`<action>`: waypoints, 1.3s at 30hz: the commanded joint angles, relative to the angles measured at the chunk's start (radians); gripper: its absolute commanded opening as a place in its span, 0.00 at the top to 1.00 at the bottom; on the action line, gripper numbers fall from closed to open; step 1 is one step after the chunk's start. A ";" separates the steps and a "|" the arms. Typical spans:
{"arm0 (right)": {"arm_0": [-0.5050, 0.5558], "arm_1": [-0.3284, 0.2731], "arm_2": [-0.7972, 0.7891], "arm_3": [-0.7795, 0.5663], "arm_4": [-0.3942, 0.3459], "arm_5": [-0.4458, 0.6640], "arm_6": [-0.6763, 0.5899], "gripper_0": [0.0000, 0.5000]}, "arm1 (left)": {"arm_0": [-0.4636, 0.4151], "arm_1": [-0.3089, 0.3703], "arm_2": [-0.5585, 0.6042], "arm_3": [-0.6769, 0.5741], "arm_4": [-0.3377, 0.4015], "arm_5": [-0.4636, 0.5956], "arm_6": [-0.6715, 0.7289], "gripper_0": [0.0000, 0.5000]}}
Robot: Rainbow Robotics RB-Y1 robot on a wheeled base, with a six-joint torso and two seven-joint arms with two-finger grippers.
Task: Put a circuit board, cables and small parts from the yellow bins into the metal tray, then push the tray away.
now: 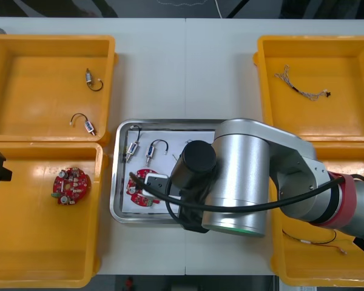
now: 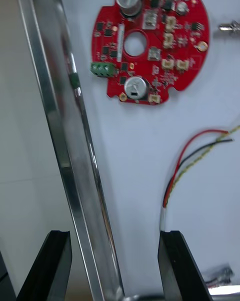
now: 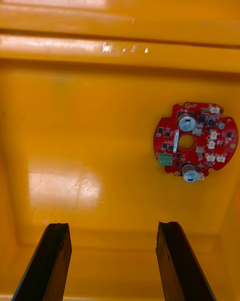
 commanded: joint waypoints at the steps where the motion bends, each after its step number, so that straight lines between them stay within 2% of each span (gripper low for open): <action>1: -0.030 0.025 0.078 0.022 0.029 -0.056 0.056 0.00 | 0.055 0.044 0.041 -0.031 0.015 -0.030 -0.063 0.00; 9: -0.030 0.049 0.171 0.049 0.065 -0.059 0.076 0.00 | 0.055 0.044 0.042 -0.031 0.015 -0.030 -0.066 0.00; 18: -0.029 0.106 0.259 0.114 0.187 -0.060 0.074 0.00 | 0.055 0.044 0.042 -0.031 0.015 -0.030 -0.066 0.00; 34: -0.021 0.121 0.292 0.189 0.251 -0.110 0.079 0.00 | 0.055 0.044 0.042 -0.031 0.015 -0.030 -0.066 0.00; 39: -0.021 0.126 0.290 0.190 0.250 -0.108 0.074 0.00 | 0.055 0.044 0.042 -0.031 0.015 -0.030 -0.066 0.00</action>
